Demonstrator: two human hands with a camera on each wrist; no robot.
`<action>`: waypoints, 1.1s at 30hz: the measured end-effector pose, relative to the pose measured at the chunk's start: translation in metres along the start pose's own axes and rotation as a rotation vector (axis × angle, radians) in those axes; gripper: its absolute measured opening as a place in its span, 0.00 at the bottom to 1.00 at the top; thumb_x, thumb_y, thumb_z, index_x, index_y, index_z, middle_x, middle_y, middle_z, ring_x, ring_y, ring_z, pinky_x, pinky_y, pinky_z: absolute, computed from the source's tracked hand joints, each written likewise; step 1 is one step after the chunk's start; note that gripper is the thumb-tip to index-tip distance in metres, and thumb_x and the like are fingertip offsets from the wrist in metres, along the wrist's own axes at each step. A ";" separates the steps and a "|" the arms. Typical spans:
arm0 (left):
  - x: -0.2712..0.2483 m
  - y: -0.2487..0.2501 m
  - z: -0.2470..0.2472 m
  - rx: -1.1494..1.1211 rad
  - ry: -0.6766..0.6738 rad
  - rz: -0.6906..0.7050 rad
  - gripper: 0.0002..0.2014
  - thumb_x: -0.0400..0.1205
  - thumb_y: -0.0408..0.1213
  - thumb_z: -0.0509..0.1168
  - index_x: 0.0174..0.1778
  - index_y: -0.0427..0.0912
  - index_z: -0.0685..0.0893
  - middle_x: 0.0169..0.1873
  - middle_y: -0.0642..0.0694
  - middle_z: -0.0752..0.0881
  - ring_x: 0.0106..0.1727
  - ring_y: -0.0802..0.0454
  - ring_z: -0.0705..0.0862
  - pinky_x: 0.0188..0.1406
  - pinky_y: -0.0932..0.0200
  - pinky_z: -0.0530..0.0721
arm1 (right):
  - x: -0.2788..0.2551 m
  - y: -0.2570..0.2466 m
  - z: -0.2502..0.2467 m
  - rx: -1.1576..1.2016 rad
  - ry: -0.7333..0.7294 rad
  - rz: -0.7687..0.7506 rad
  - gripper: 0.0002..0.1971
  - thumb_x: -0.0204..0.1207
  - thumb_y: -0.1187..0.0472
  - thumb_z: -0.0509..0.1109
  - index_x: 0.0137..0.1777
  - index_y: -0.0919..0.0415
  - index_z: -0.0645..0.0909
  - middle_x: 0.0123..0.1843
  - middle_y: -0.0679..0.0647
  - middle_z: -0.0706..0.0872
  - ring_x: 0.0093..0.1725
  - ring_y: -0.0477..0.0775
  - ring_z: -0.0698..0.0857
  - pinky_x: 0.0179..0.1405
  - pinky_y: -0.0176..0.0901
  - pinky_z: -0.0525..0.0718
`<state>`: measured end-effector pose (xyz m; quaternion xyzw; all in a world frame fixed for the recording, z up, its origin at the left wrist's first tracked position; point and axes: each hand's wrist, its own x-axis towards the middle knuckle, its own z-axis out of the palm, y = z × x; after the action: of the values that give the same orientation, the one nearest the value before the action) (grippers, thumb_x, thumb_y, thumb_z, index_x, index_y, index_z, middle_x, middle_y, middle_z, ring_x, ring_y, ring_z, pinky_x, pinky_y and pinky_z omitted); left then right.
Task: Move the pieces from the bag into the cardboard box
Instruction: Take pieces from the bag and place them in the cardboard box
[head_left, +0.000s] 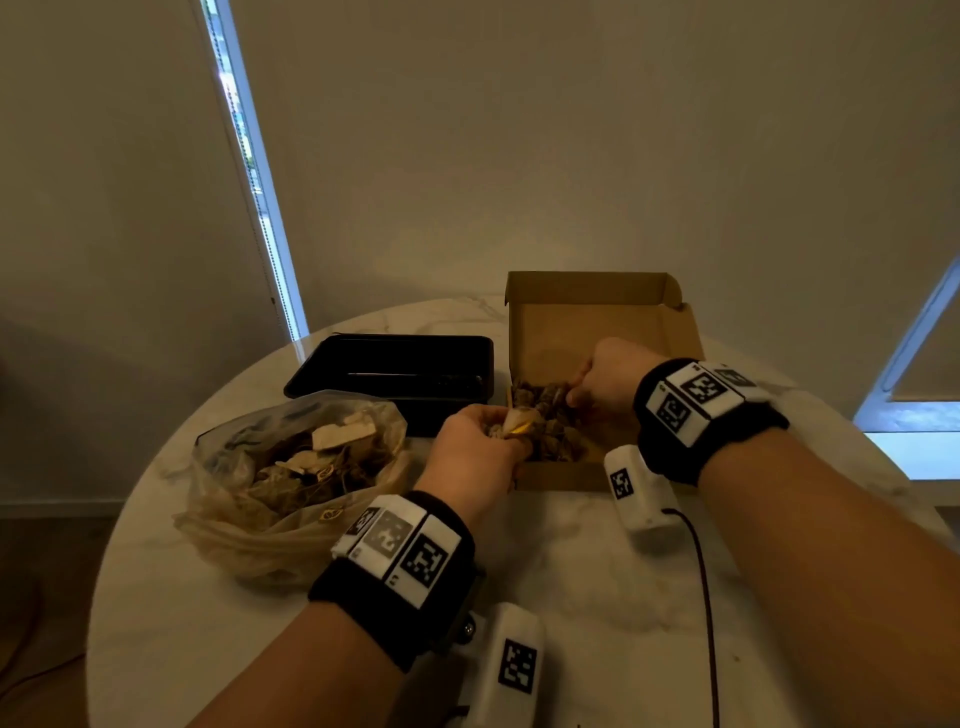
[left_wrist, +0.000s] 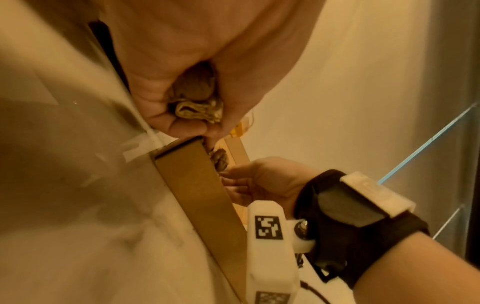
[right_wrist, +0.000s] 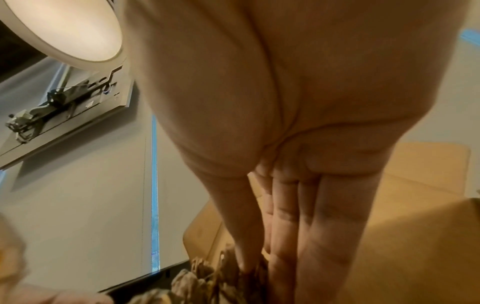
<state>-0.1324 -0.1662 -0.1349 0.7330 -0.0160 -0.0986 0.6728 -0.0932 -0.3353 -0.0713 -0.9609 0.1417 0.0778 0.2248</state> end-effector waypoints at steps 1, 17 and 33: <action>0.000 -0.001 -0.001 0.006 -0.006 0.000 0.14 0.83 0.27 0.70 0.62 0.45 0.85 0.41 0.46 0.87 0.32 0.56 0.82 0.29 0.61 0.81 | 0.001 0.003 0.001 0.022 0.002 -0.008 0.15 0.81 0.59 0.76 0.62 0.68 0.86 0.59 0.64 0.90 0.60 0.63 0.89 0.65 0.59 0.87; -0.011 0.001 -0.005 -0.404 0.015 0.035 0.12 0.83 0.31 0.71 0.62 0.43 0.87 0.55 0.29 0.90 0.55 0.34 0.91 0.61 0.36 0.88 | -0.027 0.002 -0.002 0.098 0.097 -0.105 0.12 0.86 0.60 0.66 0.59 0.64 0.89 0.58 0.62 0.91 0.58 0.63 0.90 0.56 0.55 0.89; -0.013 0.002 -0.004 -0.490 -0.116 0.079 0.19 0.81 0.38 0.75 0.68 0.44 0.85 0.44 0.47 0.91 0.32 0.59 0.84 0.28 0.66 0.81 | -0.060 0.002 0.009 0.600 0.186 -0.509 0.01 0.80 0.56 0.76 0.47 0.51 0.89 0.48 0.54 0.93 0.53 0.57 0.92 0.62 0.67 0.88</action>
<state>-0.1447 -0.1607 -0.1314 0.5401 -0.0588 -0.1150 0.8316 -0.1510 -0.3182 -0.0676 -0.8601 -0.0646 -0.1126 0.4934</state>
